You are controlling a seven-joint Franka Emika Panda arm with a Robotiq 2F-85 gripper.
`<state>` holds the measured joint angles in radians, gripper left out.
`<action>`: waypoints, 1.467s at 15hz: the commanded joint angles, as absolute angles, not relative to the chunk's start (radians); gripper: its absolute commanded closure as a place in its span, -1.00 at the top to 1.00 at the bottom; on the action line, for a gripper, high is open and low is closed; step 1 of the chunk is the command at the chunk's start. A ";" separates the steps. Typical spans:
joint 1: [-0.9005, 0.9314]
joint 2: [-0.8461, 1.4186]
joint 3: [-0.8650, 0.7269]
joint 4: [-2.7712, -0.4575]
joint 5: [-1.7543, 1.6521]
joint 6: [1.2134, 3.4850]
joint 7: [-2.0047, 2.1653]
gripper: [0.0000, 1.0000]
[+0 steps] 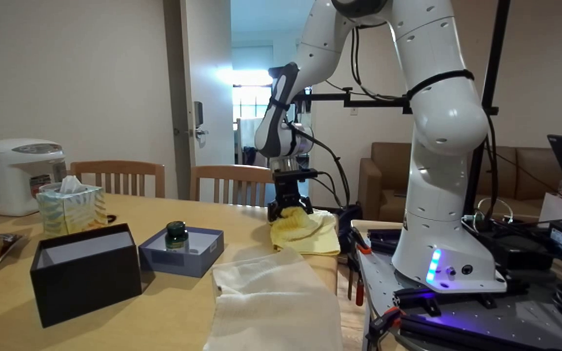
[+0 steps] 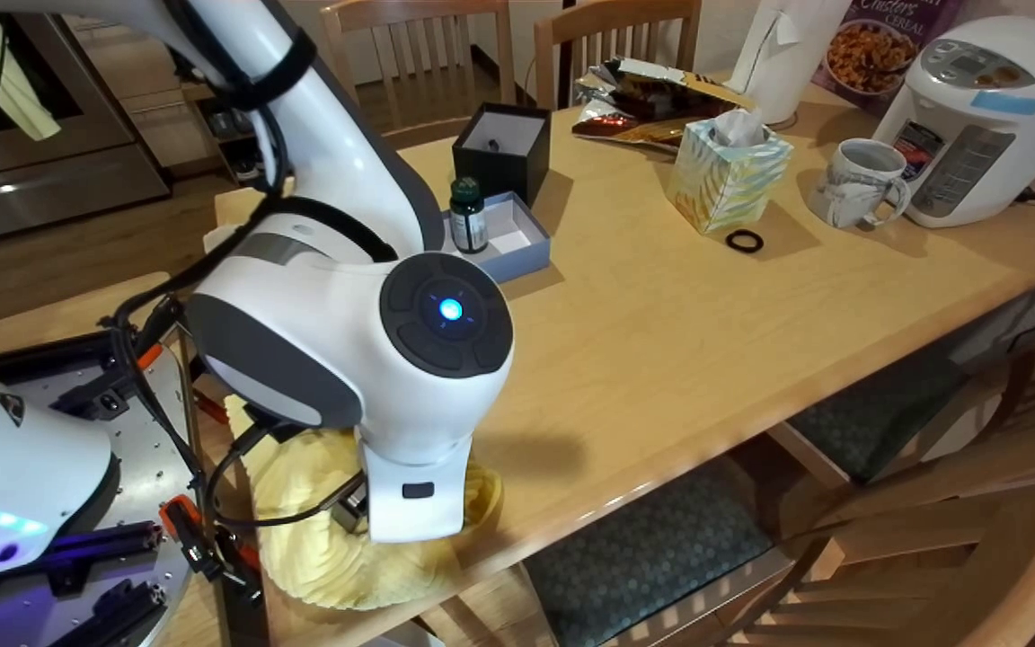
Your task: Use the yellow towel to wipe the left part of the table
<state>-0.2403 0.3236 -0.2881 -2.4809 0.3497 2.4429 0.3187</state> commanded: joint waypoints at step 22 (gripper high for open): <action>-0.117 -0.140 -0.232 -2.519 -0.071 2.391 0.390 1.00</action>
